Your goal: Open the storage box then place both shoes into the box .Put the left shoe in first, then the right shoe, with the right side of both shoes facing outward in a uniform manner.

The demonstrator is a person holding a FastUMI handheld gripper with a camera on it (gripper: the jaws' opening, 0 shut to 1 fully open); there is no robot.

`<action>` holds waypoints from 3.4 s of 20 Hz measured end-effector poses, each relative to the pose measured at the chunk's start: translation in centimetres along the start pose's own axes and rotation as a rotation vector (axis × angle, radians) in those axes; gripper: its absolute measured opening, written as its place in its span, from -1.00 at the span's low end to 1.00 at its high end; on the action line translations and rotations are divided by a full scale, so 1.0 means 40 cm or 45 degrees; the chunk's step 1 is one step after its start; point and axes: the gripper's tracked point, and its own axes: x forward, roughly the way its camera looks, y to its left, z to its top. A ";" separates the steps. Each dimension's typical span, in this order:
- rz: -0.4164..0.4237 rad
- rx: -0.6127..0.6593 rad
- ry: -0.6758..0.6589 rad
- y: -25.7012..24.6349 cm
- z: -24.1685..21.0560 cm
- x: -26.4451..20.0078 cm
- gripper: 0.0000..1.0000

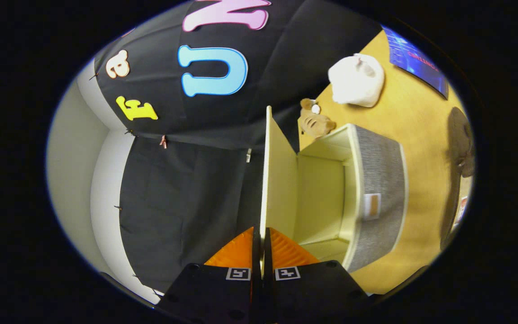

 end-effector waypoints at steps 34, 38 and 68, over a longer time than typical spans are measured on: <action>-0.418 -0.204 0.039 -0.061 -0.255 0.769 -0.60; -0.459 -0.285 0.062 -0.080 -0.263 0.735 0.41; -1.221 -0.874 -0.625 -0.277 0.198 -0.448 0.96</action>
